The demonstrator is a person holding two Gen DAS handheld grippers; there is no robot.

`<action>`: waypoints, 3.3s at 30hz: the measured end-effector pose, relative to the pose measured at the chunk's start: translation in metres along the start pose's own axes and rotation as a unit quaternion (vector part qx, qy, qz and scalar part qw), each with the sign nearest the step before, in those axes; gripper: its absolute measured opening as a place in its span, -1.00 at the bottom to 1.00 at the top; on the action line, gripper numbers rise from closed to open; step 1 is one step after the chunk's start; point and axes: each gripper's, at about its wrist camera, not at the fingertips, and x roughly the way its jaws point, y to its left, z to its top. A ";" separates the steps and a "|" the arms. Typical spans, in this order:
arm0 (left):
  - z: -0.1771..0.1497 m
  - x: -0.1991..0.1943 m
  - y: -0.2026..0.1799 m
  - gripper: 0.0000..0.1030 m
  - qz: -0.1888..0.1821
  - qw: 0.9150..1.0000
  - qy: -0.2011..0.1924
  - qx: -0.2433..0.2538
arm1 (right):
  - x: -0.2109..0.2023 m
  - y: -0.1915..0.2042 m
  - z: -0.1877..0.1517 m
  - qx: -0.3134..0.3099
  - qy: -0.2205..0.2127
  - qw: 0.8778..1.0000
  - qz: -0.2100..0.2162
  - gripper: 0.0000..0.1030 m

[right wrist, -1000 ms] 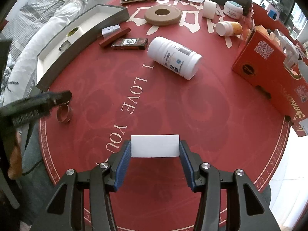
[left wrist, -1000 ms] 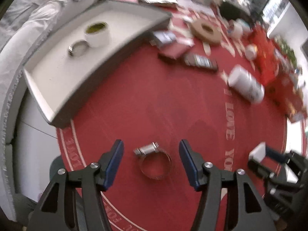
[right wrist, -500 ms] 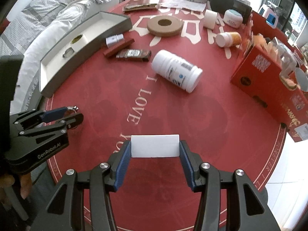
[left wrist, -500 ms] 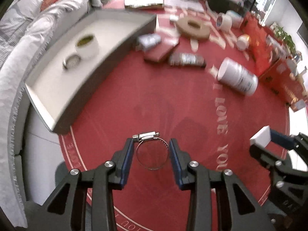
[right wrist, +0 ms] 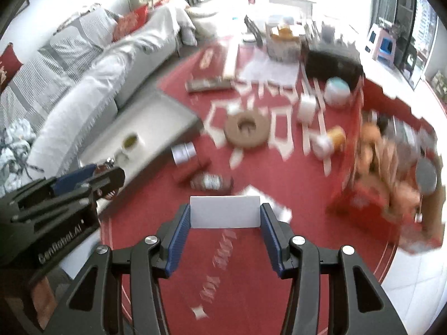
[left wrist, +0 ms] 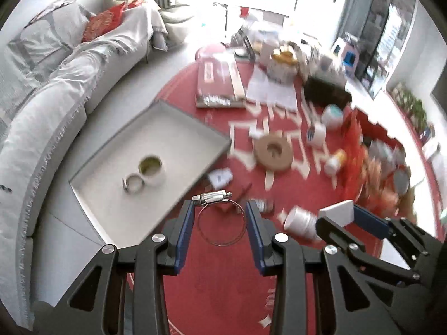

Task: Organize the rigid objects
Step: 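Carry clamp and foam block to the white tray and open both grippers, then move both grippers back over the table toward the brown tape ring and tile box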

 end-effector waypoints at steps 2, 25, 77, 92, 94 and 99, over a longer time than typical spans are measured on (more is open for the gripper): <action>0.017 -0.009 0.008 -0.22 0.001 1.000 -0.016 -0.014 | -0.007 0.008 0.022 -0.003 -0.018 1.000 0.005 0.00; 0.045 0.100 0.148 -0.22 0.130 0.981 0.032 -0.143 | 0.110 0.108 0.120 -0.040 0.033 0.998 0.025 0.00; 0.026 0.151 0.168 1.00 0.109 0.980 0.053 -0.156 | 0.179 0.099 0.121 -0.063 0.065 0.995 -0.040 0.72; 0.014 0.130 0.131 1.00 0.096 0.990 0.047 -0.095 | 0.203 -0.050 0.100 0.083 0.082 0.965 -0.234 0.72; 0.014 0.129 0.130 1.00 0.095 0.990 0.048 -0.093 | 0.211 -0.051 0.099 0.084 0.088 0.964 -0.235 0.72; 0.011 0.125 0.121 1.00 0.094 0.991 0.045 -0.083 | 0.213 -0.039 0.093 0.046 0.110 0.970 -0.210 0.72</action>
